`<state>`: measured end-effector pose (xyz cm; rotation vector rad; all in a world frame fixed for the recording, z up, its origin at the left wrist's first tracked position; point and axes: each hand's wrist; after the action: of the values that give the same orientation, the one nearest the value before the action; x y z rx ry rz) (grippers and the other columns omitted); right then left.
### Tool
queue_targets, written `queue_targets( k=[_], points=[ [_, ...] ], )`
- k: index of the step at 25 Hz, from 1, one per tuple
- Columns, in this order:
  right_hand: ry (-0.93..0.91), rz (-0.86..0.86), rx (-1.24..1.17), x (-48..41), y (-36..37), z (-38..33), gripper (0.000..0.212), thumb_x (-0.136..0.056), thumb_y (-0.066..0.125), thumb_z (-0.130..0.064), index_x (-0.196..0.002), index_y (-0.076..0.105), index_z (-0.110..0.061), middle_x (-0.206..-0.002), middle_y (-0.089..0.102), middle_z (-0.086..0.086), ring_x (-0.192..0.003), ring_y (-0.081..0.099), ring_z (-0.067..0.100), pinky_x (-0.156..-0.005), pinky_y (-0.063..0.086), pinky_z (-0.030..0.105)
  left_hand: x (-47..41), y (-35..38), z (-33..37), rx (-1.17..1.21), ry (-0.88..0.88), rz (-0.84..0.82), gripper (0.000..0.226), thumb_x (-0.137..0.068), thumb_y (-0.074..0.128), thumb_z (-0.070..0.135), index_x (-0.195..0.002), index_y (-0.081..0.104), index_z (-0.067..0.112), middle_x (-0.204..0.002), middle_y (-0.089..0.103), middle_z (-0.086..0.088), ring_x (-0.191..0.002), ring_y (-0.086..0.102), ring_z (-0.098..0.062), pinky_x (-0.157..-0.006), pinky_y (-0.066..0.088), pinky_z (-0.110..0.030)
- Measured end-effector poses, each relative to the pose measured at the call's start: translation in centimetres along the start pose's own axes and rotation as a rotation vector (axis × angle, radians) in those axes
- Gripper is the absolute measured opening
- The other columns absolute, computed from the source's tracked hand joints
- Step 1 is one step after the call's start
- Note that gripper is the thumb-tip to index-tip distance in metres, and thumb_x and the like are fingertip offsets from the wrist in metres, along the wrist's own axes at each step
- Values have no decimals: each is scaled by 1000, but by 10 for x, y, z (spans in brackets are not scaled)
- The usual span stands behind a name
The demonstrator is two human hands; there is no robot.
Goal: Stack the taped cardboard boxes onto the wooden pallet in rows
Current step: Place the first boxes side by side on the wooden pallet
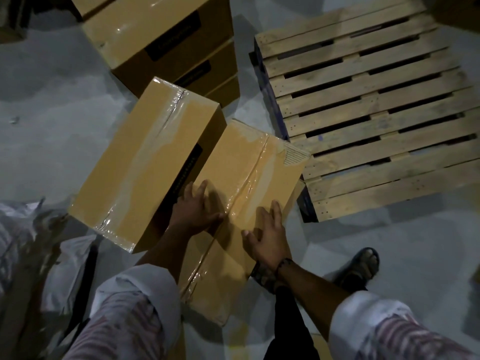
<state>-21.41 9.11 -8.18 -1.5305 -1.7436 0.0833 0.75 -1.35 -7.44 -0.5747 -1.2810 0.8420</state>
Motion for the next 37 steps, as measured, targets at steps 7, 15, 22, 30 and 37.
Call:
queue_targets(
  k=[7, 15, 22, 30, 37],
  points=[
    [-4, 115, -70, -7, -46, 17, 68, -89, 69, -44, -149, 40, -30, -168, 0, -9, -151, 15, 27, -119, 31, 46, 14, -7, 50, -145, 106, 180, 112, -71, 61, 88, -162, 18, 38, -170, 2, -10, -141, 34, -49, -110, 36, -60],
    [-5, 206, 179, -34, -191, 72, 65, -86, 69, -57, -143, 49, -34, -165, 15, -2, -139, 34, 37, -114, 31, 51, 13, -12, 198, -93, 132, 94, 113, -69, 58, 92, -160, 12, 43, -169, 11, -15, -146, 26, -48, -115, 31, -56],
    [-59, 136, 455, -60, -330, 138, 63, -83, 67, -64, -141, 51, -44, -168, 1, -7, -137, 29, 41, -113, 31, 51, 14, 22, 337, 15, 111, 58, 117, -70, 66, 85, -161, 5, 43, -167, 8, -14, -146, 25, -46, -115, 33, -56],
    [-187, 21, 713, -113, -406, 185, 68, -84, 68, -61, -144, 42, -47, -168, -10, -4, -142, 21, 44, -115, 30, 53, -16, 69, 416, 170, 9, 53, 128, -63, 78, 80, -162, 7, 42, -164, 15, -20, -147, 27, -48, -114, 37, -57],
    [-193, -81, 725, -220, -390, 225, 71, -86, 66, -60, -149, 37, -47, -167, -16, -6, -143, 21, 42, -117, 28, 52, -122, 89, 412, 274, -36, 8, 127, -61, 80, 79, -161, 11, 42, -163, 18, -17, -145, 30, -45, -114, 38, -56]
  ],
)
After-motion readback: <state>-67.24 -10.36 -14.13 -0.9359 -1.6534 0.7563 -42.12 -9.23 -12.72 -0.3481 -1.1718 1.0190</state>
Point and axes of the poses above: each hand's wrist, its own x-axis away from the middle knuckle, its own y-axis out of the palm, z = x × y
